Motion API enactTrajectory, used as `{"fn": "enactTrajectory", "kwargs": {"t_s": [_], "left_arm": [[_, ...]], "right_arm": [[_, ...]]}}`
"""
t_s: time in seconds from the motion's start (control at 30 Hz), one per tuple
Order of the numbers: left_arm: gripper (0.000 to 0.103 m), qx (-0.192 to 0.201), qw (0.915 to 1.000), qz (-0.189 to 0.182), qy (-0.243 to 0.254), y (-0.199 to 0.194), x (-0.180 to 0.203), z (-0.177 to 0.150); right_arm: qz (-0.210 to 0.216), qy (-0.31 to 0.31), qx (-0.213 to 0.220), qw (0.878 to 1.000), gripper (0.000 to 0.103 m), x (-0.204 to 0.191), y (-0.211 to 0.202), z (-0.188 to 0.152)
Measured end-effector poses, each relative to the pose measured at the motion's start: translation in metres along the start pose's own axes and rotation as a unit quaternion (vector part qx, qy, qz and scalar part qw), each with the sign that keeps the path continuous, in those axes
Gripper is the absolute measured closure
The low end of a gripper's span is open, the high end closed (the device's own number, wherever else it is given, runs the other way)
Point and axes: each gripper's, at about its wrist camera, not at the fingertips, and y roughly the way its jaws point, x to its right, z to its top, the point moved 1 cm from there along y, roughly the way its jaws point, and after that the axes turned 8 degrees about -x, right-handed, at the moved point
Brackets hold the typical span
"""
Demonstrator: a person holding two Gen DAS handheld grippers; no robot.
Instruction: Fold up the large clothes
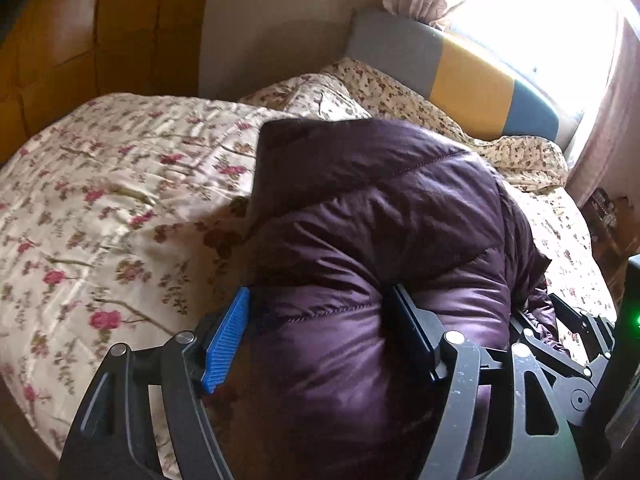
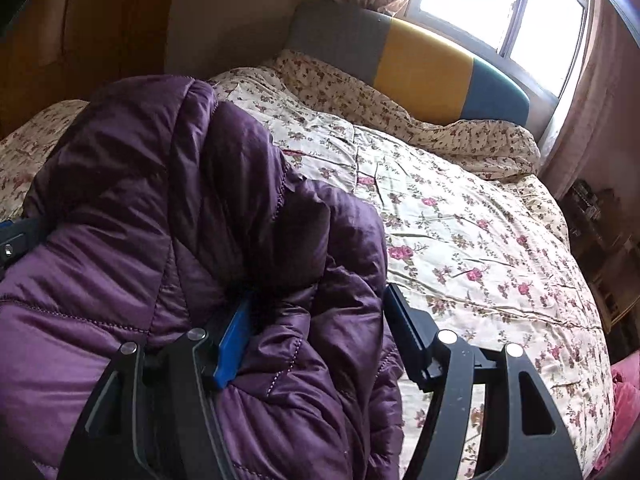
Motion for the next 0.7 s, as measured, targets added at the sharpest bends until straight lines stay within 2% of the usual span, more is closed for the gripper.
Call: {"fn": "enactTrajectory", "kwargs": {"t_s": [0.27,0.53,0.7], "left_arm": [[0.032,0.018,0.9998,0.009,0.006,-0.026,0.001,-0.002],[0.032,0.019,0.9996,-0.003,-0.02,-0.03,-0.007,0.023],[0.032,0.019,0.9997,-0.005,-0.016,-0.023,0.002,0.037]], "right_arm": [[-0.003,-0.002,0.01,1.0,0.036,-0.001,-0.02,0.01],[-0.008,0.017,0.018,1.0,0.036,-0.002,-0.035,0.038],[-0.026,0.015,0.009,1.0,0.037,-0.004,-0.025,0.053]]}}
